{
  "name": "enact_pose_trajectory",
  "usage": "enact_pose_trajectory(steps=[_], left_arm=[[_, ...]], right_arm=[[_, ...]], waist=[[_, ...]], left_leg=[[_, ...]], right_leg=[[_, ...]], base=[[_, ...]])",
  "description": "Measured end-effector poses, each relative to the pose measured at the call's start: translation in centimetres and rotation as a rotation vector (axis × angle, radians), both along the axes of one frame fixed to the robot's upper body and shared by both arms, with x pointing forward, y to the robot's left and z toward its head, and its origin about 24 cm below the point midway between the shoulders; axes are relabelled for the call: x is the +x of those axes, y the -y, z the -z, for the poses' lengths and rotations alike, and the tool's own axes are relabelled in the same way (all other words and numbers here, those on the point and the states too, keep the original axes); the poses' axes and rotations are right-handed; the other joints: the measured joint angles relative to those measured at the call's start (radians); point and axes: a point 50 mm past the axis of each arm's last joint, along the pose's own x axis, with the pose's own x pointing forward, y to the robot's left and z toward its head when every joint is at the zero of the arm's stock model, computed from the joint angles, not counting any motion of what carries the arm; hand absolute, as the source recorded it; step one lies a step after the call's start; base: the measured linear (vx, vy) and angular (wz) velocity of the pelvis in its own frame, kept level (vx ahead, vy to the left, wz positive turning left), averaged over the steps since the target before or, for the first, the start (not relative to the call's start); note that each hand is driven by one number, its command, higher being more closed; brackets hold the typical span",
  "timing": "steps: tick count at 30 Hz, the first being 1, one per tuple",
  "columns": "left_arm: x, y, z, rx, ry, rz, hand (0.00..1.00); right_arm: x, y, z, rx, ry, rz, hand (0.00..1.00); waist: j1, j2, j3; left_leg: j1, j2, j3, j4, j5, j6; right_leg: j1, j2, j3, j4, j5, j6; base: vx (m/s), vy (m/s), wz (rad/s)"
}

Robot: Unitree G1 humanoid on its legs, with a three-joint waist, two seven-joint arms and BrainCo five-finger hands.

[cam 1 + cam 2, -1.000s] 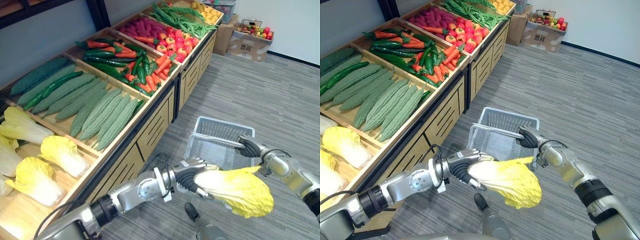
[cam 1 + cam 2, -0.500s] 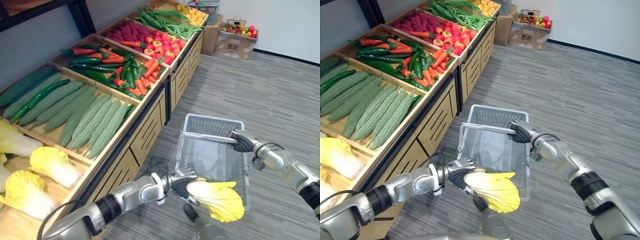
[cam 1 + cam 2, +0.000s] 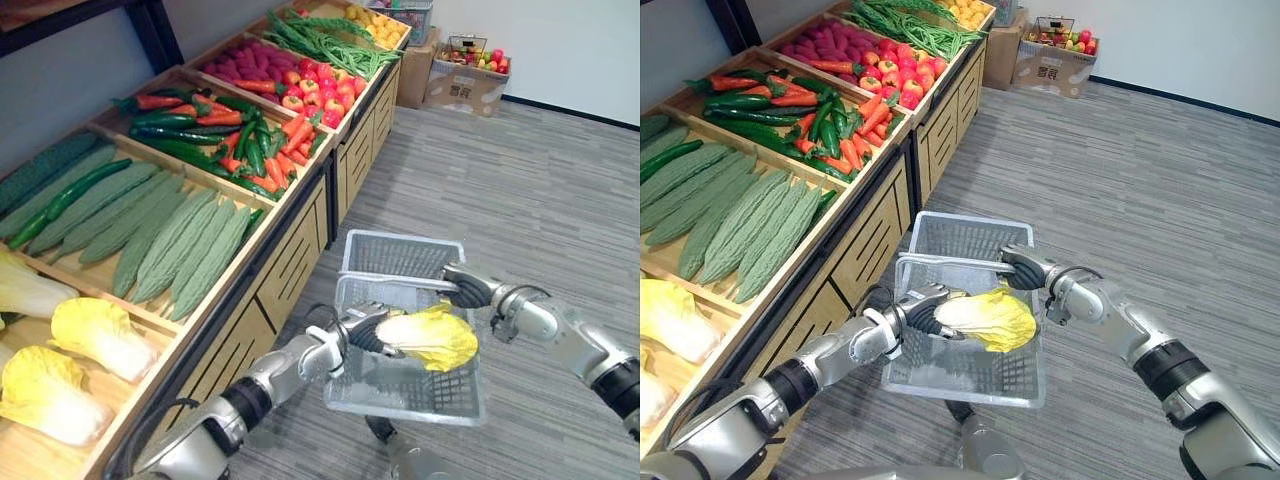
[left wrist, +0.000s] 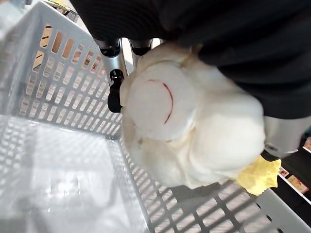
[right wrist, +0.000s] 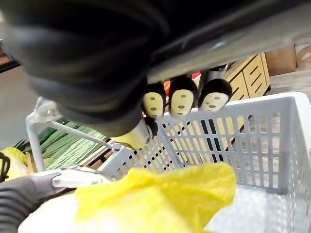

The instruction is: Pick vegetable in the basket

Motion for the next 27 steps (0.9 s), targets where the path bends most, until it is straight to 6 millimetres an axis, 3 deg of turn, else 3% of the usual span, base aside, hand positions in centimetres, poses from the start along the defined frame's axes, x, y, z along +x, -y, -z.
enact_pose_trajectory(steps=[6,7,20,27], left_arm=[[0.9,0.2,-0.2,0.016,0.017,-0.043,1.0],[1.0,0.2,-0.2,0.022,0.018,-0.045,0.0],[2.3,0.6,-0.9,0.047,0.05,-0.061,0.0],[1.8,1.4,-1.2,0.073,0.055,0.018,0.0]], right_arm=[[-0.6,-0.9,0.8,-0.024,-0.05,-0.058,1.0],[-0.6,-0.9,0.9,-0.027,-0.054,-0.06,1.0],[-0.9,-0.8,1.3,-0.034,-0.083,-0.058,1.0],[-1.0,0.3,1.3,-0.019,-0.079,-0.011,1.0]], waist=[[0.001,0.0,0.0],[0.001,0.0,0.0],[0.002,-0.004,0.003],[0.009,-0.005,0.003]], left_leg=[[0.0,-0.001,-0.001,-0.001,0.0,0.0],[0.0,-0.001,-0.001,-0.001,0.0,0.0],[-0.009,0.002,-0.007,0.0,0.0,0.001],[-0.019,0.008,-0.029,0.001,0.0,0.001]], right_leg=[[0.0,-0.001,0.0,0.0,0.0,0.0],[0.0,-0.001,-0.001,0.0,0.0,0.0],[-0.002,-0.004,-0.013,-0.002,0.0,0.0],[-0.001,-0.007,-0.035,-0.003,-0.001,-0.001]], base=[[0.0,0.0,0.0],[0.0,0.0,0.0],[0.0,0.0,0.01],[0.0,0.015,0.07]])
